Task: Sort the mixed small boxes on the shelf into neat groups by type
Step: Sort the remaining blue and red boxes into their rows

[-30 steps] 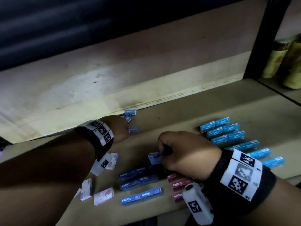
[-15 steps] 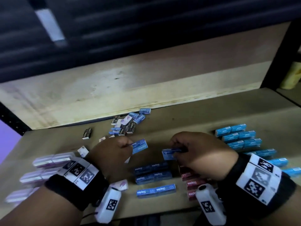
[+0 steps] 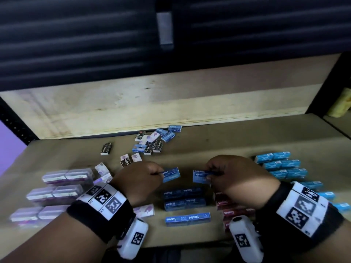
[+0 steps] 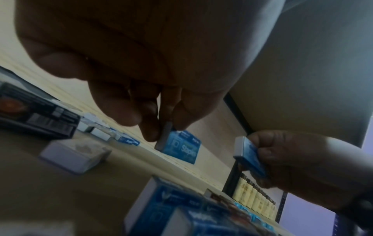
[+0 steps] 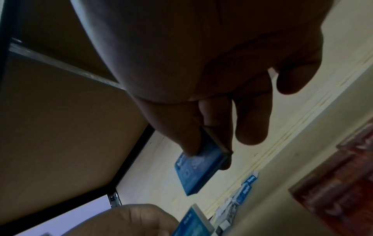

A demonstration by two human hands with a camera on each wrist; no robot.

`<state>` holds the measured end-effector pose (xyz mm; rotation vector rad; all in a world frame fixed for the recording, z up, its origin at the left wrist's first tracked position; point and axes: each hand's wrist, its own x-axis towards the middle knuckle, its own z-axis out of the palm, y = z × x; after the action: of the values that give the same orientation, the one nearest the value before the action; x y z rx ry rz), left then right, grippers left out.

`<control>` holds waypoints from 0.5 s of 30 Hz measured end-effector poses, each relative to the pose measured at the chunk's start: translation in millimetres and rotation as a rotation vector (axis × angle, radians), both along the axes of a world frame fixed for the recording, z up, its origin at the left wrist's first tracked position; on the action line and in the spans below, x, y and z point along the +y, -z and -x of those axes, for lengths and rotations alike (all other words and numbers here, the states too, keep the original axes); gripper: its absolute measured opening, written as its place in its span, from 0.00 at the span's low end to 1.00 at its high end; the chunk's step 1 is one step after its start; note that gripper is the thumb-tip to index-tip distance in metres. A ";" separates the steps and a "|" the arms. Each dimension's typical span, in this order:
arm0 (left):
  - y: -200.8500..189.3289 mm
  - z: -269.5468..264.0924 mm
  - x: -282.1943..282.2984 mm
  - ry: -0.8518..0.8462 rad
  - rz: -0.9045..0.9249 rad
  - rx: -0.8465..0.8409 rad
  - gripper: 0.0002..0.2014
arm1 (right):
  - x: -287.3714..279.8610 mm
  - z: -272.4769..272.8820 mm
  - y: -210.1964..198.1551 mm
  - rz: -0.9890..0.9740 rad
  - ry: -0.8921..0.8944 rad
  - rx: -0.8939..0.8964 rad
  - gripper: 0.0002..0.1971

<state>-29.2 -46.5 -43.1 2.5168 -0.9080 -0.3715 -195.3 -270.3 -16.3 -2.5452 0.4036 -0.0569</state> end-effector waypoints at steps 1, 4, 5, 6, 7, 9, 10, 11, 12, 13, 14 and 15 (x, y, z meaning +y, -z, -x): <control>1.4 -0.6 -0.2 0.011 -0.011 -0.017 0.09 | 0.6 -0.8 -1.1 -0.016 0.014 -0.002 0.08; 1.2 -0.7 -2.3 0.051 -0.031 -0.034 0.09 | 1.3 -6.6 -6.6 0.006 0.010 -0.026 0.10; -0.1 -0.5 -2.8 0.064 -0.042 -0.037 0.09 | 2.2 -9.5 -9.8 0.050 -0.008 -0.030 0.10; -0.9 -0.5 -4.0 0.085 -0.053 -0.050 0.10 | 2.1 -13.5 -11.2 0.096 -0.029 -0.034 0.09; -3.4 0.8 -5.1 0.096 -0.066 -0.059 0.11 | 3.3 -16.8 -14.6 0.136 -0.045 -0.023 0.07; -4.7 0.7 -7.0 0.108 -0.073 -0.056 0.11 | 3.7 -24.7 -17.1 0.182 -0.070 0.024 0.05; -4.5 0.2 -6.9 0.121 -0.062 -0.034 0.11 | 3.6 -28.5 -18.1 0.206 -0.087 0.066 0.05; -6.8 1.4 -6.7 0.131 -0.083 -0.030 0.11 | 6.1 -31.4 -22.2 0.242 -0.097 0.123 0.06; -4.3 -0.5 -7.1 0.154 -0.095 -0.064 0.11 | 5.3 -35.4 -23.2 0.280 -0.109 0.167 0.07; -3.9 -0.3 -9.3 0.174 -0.143 -0.098 0.11 | 6.7 -38.5 -26.9 0.319 -0.117 0.215 0.08; -1.4 -1.2 -13.4 0.185 -0.171 -0.126 0.11 | 7.2 -42.7 -28.8 0.356 -0.137 0.249 0.09; -1.9 -0.1 -15.7 0.183 -0.220 -0.113 0.11 | 11.0 -46.8 -32.4 0.397 -0.152 0.288 0.09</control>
<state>-29.0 -62.2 -41.2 2.6828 -1.2068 -0.4091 -148.5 -259.3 16.1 -2.9797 0.3314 0.3194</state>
